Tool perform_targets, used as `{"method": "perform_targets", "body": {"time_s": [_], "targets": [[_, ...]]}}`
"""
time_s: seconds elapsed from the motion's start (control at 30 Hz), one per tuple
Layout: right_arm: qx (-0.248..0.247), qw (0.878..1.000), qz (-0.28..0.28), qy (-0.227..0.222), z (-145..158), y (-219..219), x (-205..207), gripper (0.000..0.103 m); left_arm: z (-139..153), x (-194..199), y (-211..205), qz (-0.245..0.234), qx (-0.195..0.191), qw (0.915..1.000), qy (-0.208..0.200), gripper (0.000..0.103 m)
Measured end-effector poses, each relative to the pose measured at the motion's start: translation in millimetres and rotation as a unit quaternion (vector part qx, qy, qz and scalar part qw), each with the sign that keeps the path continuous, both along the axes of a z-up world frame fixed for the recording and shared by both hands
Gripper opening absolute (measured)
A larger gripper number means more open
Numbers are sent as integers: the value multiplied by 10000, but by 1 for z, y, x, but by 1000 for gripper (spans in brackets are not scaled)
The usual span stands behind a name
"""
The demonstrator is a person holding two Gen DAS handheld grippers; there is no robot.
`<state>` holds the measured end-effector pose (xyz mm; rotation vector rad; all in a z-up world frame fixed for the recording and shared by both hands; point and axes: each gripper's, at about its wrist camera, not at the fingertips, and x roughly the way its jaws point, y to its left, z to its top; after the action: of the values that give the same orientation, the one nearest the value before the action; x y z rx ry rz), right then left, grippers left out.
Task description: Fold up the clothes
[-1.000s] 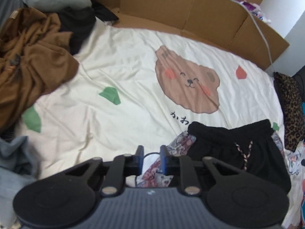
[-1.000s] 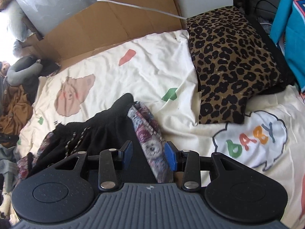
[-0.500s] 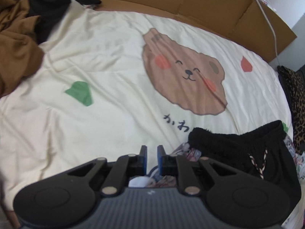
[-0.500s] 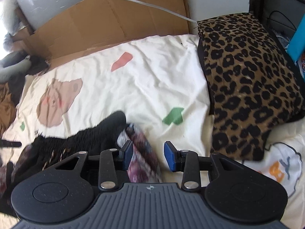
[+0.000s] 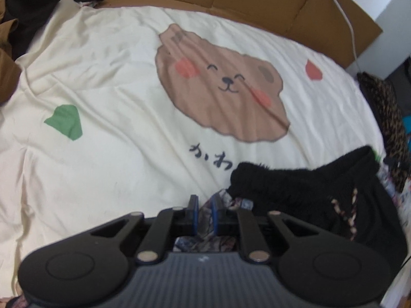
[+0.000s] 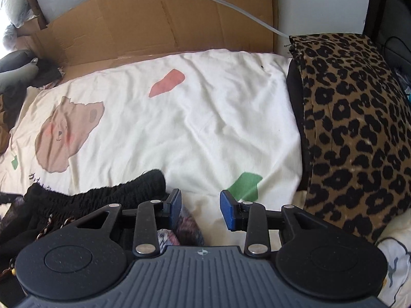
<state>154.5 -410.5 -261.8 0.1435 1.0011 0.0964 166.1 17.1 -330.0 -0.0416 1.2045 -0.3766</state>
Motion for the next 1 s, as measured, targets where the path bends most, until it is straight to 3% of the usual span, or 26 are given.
{"method": "perform_targets", "body": {"time_s": [0.13,0.2,0.3,0.47,0.63,0.8,1.0], "targets": [[-4,9999,2,125,-9,-1,7,41,2,-11,-7,-110,85,9998,-111,10],[39,9998,18,183,-14,0,6,41,3,-16,-9,-141,123,9997,-153,18],[12,9995,68,297,-21,2,3,41,-2,-23,-12,-169,177,9996,-148,21],[-60,9984,303,476,-25,1,-7,41,-6,-25,-15,19,216,9997,-150,26],[-8,9987,365,356,-18,-3,-11,41,5,-30,-17,-104,170,9994,-284,21],[-114,9990,426,42,-6,-5,-5,41,27,-20,2,136,-52,9989,-451,20],[-255,9987,433,75,-11,-7,2,41,16,-5,9,319,63,9988,-367,19]]}}
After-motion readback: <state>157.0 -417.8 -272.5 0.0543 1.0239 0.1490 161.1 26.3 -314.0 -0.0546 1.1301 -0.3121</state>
